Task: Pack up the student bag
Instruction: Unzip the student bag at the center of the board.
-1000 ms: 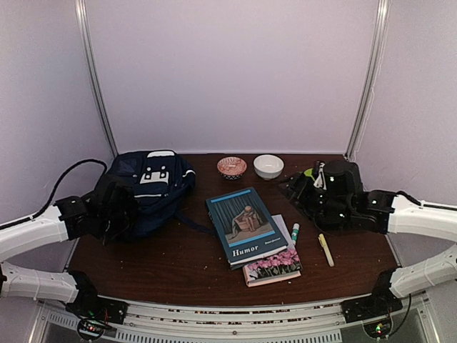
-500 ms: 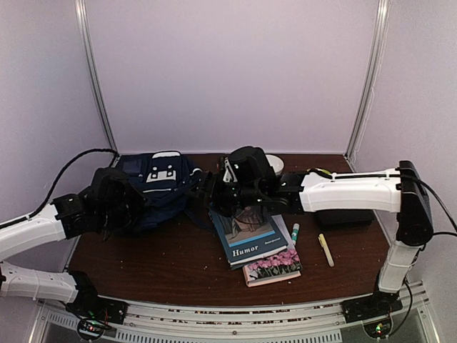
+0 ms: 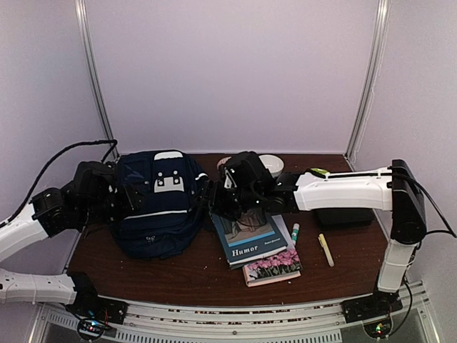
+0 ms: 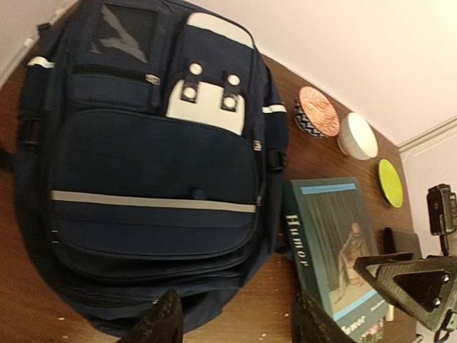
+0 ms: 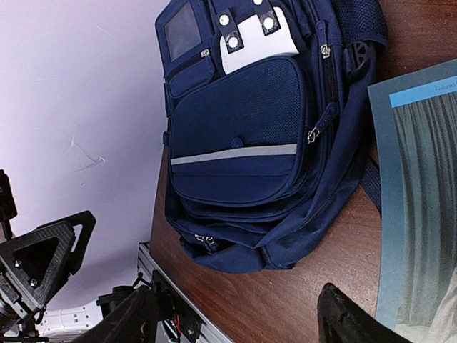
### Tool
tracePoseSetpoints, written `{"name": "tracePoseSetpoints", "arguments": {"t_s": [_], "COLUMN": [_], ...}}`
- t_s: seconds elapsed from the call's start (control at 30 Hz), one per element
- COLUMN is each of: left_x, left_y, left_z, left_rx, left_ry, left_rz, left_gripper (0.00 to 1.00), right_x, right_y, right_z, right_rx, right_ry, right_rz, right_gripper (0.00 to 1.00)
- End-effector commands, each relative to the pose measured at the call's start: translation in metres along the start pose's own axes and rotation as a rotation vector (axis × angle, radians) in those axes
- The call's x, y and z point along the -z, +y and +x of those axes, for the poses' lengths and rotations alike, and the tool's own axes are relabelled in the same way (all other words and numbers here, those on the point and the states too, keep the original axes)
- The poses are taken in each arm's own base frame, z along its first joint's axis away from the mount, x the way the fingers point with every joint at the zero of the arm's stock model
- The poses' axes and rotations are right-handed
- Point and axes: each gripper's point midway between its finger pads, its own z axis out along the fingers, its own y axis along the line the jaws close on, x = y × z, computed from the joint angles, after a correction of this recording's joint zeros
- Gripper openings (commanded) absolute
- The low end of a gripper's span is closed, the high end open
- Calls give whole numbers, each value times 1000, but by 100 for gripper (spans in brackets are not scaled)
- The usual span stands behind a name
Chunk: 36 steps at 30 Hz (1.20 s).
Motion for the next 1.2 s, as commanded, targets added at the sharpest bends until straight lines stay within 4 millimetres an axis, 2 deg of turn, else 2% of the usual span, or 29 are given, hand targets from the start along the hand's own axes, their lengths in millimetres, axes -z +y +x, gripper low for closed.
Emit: {"name": "tracePoseSetpoints", "arguments": {"t_s": [0.0,0.1,0.23,0.57,0.67,0.77,0.83,0.93,1.0,1.1,1.13,1.17], "left_x": [40,58,72,76,76,77,77,78,79,80,80,81], "left_y": [62,80,90,106,106,108,108,110,111,112,111,110], "left_z": [-12,-21,-26,-22,-20,-18,-17,-16,-15,-15,-15,-16], "left_rx": [-83,-32,9,25,20,17,21,22,24,16,10,2], "left_ry": [-95,-177,-249,-281,-275,-267,-265,-267,-267,-270,-271,-273], "left_rz": [-205,-222,-190,-195,-197,-195,-188,-184,-181,-176,-171,-165], "left_gripper": [89,87,85,83,83,83,82,82,81,81,81,81], "right_x": [-12,-28,-50,-91,-107,-119,-128,-134,-132,-119,-112,-103], "right_y": [7,6,5,-22,-29,-28,-30,-29,-20,7,22,37], "right_z": [7,14,24,45,47,45,46,43,34,8,-4,-16], "right_rx": [5,-21,-65,-195,-228,-225,-243,-257,-256,-232,-219,-205], "right_ry": [12,6,16,53,64,68,80,85,71,29,11,-6], "right_rz": [2,20,36,119,128,143,145,133,111,47,13,-17], "right_gripper": [75,72,69,67,66,62,56,39,25,7,2,0]}}
